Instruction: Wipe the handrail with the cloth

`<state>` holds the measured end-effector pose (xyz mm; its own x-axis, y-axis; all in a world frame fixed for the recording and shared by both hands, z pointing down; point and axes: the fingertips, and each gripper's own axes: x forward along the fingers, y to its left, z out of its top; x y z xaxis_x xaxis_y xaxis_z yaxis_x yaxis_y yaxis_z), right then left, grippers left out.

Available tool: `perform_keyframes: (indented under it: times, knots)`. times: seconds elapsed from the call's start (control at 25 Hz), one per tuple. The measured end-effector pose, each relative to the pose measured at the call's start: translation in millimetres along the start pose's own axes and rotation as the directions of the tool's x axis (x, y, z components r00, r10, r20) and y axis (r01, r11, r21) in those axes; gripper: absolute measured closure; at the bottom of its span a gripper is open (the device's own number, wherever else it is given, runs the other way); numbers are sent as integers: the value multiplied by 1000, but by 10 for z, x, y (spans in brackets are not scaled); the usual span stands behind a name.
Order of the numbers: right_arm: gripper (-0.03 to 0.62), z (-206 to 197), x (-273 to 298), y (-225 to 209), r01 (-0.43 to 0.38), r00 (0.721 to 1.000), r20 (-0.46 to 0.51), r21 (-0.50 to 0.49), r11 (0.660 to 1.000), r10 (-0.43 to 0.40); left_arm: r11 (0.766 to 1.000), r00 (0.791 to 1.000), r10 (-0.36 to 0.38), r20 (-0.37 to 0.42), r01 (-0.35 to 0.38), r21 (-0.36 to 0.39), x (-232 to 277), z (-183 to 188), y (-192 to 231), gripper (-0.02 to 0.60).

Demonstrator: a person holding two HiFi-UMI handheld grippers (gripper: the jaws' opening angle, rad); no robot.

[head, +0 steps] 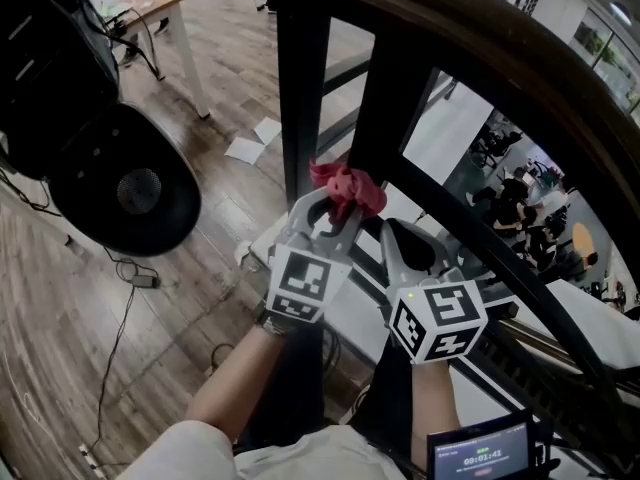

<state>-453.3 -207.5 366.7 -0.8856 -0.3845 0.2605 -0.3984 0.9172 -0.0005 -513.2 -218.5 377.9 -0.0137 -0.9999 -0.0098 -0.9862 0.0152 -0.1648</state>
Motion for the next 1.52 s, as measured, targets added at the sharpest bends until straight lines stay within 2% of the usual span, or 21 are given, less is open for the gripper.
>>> perform_keyframes:
  times: [0.2,0.32,0.48,0.72,0.96,1.2,1.52]
  knots:
    - [591,-112,17,21,1,1000,-28,3,1000,-1,1000,998,-24,-60,23,-18,-23,-220,-64,506]
    - [591,-214,50,28,2,999,-45,5,1000,-2,998,995,-39,-93,35,-52,-25,-420,-94,506]
    - [591,-312,73,-16,6,998,-67,15,1000,-5,993,997,-37,-74,29,-110,-17,-543,-123,506]
    - [591,-295,109,-98,15,997,-71,21,1000,-14,998,999,-23,-35,21,-63,11,-504,-122,505]
    - [591,-252,100,-72,6,998,-62,9,1000,-5,999,998,-23,-59,21,-37,41,-510,-110,506]
    - [591,-173,58,-19,5,999,-36,-21,1000,-6,994,998,-58,-28,55,-98,30,-319,-74,509]
    - [591,166,-7,-10,-2,1000,22,-45,999,3,999,999,-37,24,37,-22,58,250,48,509]
